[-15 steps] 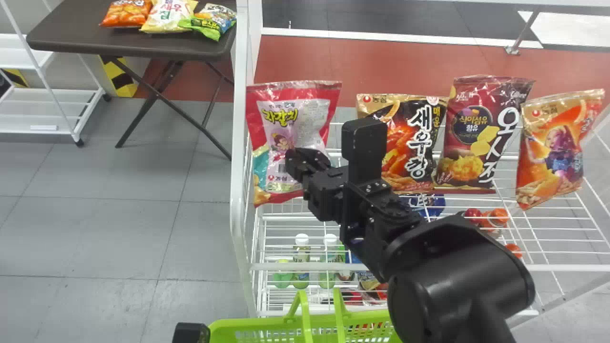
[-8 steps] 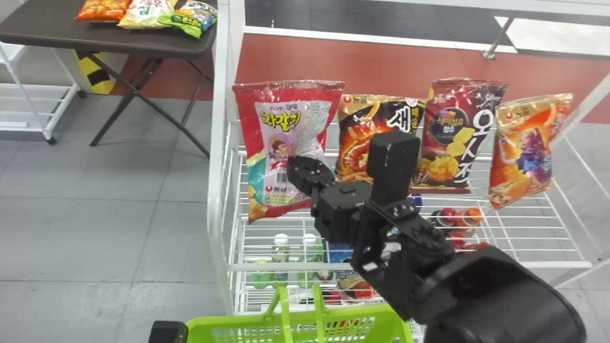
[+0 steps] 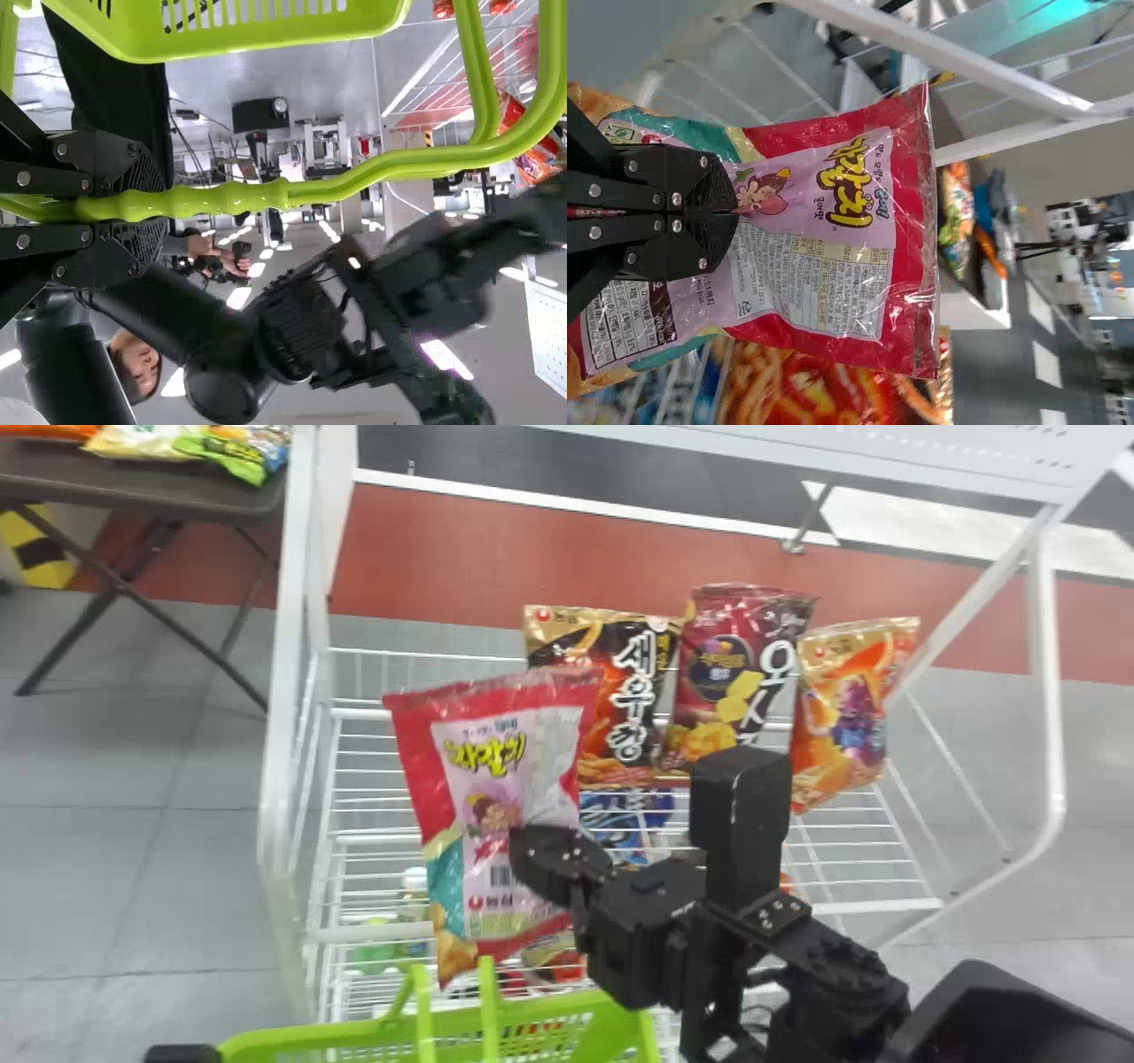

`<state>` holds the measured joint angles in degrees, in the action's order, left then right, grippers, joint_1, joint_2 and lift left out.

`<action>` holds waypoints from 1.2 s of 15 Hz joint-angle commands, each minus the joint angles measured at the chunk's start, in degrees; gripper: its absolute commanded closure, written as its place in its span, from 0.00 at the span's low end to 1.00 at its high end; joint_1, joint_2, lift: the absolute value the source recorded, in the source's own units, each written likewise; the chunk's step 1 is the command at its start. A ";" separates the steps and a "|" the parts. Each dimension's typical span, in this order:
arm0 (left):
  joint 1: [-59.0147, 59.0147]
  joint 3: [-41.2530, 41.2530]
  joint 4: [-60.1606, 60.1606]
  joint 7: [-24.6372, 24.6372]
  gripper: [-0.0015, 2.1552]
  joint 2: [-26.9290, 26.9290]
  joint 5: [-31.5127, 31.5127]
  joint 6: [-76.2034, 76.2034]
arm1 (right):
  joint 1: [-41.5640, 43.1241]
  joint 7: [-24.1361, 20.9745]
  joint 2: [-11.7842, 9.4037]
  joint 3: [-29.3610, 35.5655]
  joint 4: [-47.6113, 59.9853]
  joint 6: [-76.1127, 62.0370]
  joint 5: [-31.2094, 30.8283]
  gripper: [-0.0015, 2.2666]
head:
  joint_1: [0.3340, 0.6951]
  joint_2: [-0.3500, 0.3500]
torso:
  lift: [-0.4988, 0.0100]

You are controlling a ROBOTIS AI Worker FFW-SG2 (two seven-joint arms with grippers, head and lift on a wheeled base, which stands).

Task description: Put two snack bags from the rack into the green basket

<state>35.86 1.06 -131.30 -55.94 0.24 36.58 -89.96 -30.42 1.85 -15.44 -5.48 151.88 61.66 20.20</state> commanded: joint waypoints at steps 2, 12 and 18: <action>0.00 0.08 0.26 -0.05 0.68 -0.06 0.07 -0.07 | -6.93 0.70 -2.93 7.50 7.90 6.68 0.54 0.94 | 1.00 0.00 | 0.97; -0.09 -0.01 1.49 0.66 0.68 -0.39 -0.29 -0.07 | -11.76 11.16 4.90 25.69 16.49 28.42 12.41 0.94 | 1.00 0.00 | 0.97; -1.05 0.08 2.19 1.18 0.68 -0.39 -0.37 -0.07 | -10.27 5.80 6.13 25.08 16.49 28.42 21.46 0.94 | 1.00 0.00 | 0.97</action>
<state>35.17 1.11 -129.28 -54.85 0.00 36.23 -89.96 -40.93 8.96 -9.56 20.16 168.14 89.26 40.13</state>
